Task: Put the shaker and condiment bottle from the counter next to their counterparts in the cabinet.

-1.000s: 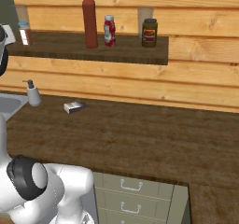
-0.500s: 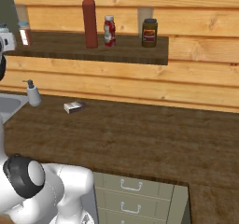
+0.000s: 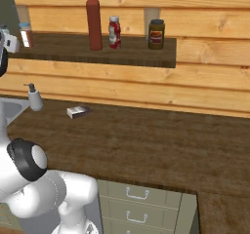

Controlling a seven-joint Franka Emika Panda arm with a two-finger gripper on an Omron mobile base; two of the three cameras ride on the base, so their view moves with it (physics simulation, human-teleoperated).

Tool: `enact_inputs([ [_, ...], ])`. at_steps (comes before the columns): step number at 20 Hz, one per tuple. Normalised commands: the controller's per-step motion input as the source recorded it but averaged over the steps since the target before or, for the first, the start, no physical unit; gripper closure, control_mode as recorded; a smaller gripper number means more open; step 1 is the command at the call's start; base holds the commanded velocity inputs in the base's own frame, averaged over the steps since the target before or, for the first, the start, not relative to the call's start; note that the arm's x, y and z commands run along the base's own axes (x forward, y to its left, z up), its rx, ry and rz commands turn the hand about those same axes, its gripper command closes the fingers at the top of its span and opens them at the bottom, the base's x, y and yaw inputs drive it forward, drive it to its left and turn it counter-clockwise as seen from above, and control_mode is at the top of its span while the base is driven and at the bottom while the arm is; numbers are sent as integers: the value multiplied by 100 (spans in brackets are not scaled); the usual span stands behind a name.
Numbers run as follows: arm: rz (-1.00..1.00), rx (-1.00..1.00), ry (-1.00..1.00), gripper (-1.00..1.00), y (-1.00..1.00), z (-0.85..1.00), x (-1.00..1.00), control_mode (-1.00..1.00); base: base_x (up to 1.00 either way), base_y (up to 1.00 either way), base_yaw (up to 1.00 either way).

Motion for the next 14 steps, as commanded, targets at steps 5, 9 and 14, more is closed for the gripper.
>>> enact_inputs([
  [5, -16, -5, -10, 100, 37, 0, 2, -100, 0, 0, 0],
  [9, -18, -7, -16, 100, 29, 0, 0, -100, 0, 0, 0],
  [14, -13, 0, -3, 100, 11, 0, 4, -100, 0, 0, 0],
])
